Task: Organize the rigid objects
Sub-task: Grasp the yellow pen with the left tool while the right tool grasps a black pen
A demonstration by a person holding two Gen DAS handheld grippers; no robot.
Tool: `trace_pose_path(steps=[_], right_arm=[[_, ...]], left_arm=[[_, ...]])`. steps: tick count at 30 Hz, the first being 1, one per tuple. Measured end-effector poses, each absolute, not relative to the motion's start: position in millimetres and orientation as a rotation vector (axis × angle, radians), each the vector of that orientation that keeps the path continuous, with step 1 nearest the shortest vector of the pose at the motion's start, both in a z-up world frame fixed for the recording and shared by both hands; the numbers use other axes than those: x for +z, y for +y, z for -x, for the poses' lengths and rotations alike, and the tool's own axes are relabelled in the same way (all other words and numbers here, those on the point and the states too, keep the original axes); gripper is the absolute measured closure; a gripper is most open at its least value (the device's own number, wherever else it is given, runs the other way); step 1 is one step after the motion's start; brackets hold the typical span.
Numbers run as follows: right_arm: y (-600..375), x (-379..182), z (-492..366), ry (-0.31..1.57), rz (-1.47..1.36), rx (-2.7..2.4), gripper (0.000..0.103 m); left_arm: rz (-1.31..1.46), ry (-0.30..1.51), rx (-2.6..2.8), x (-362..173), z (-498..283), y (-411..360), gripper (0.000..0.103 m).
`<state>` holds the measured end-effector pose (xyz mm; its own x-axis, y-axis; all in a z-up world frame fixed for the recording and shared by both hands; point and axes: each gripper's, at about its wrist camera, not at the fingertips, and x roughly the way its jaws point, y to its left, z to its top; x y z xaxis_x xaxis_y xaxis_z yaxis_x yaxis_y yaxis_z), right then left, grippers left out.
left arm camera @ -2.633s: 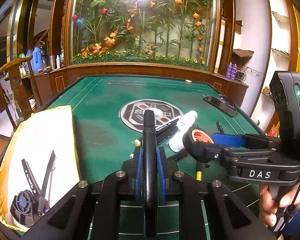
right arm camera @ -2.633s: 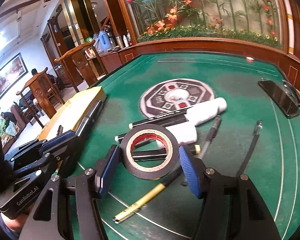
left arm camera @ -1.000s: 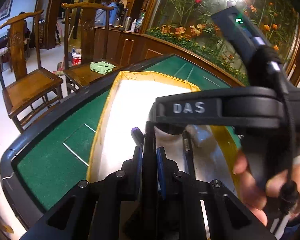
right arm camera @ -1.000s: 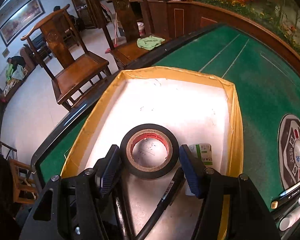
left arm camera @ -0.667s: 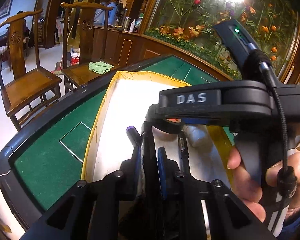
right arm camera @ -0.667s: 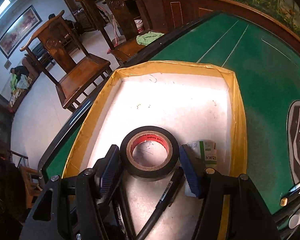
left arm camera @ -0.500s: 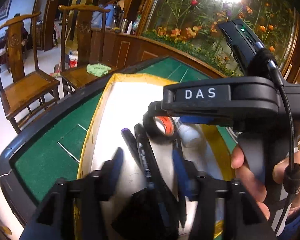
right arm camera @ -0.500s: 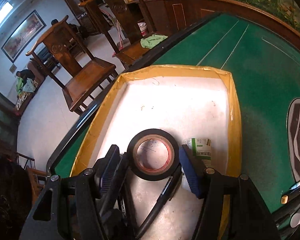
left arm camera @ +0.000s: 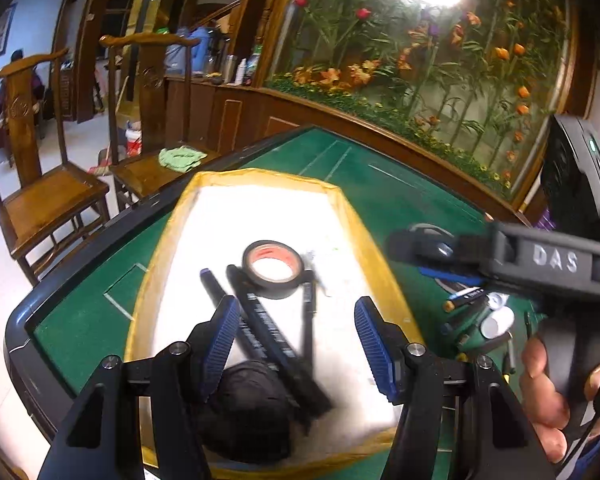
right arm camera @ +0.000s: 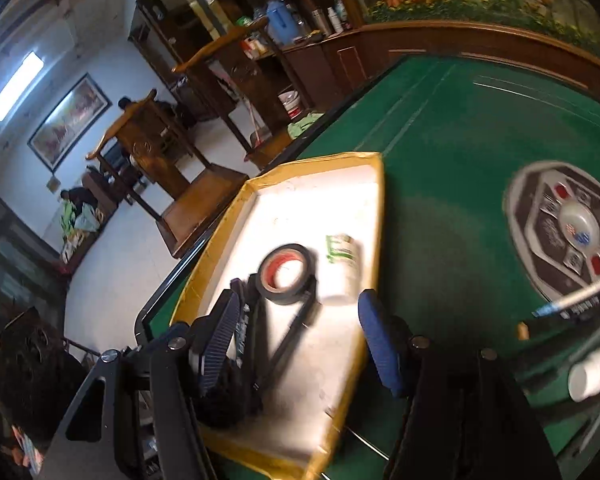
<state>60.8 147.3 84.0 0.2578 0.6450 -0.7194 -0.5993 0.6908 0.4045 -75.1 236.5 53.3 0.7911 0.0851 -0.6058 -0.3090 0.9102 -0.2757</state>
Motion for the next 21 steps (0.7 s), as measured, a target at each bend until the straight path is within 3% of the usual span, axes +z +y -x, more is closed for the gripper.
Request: trace_pose_path(steps=[10, 21], right_arm=[[-2, 86, -65, 0.925, -0.173, 0.737, 0.042], [-179, 53, -82, 0.913, -0.439, 0.378, 0.043]], left_arm=[[0.24, 0.645, 0.07, 64, 62, 159, 0.04], [0.115, 0.828, -0.323, 37, 43, 31, 0.037]])
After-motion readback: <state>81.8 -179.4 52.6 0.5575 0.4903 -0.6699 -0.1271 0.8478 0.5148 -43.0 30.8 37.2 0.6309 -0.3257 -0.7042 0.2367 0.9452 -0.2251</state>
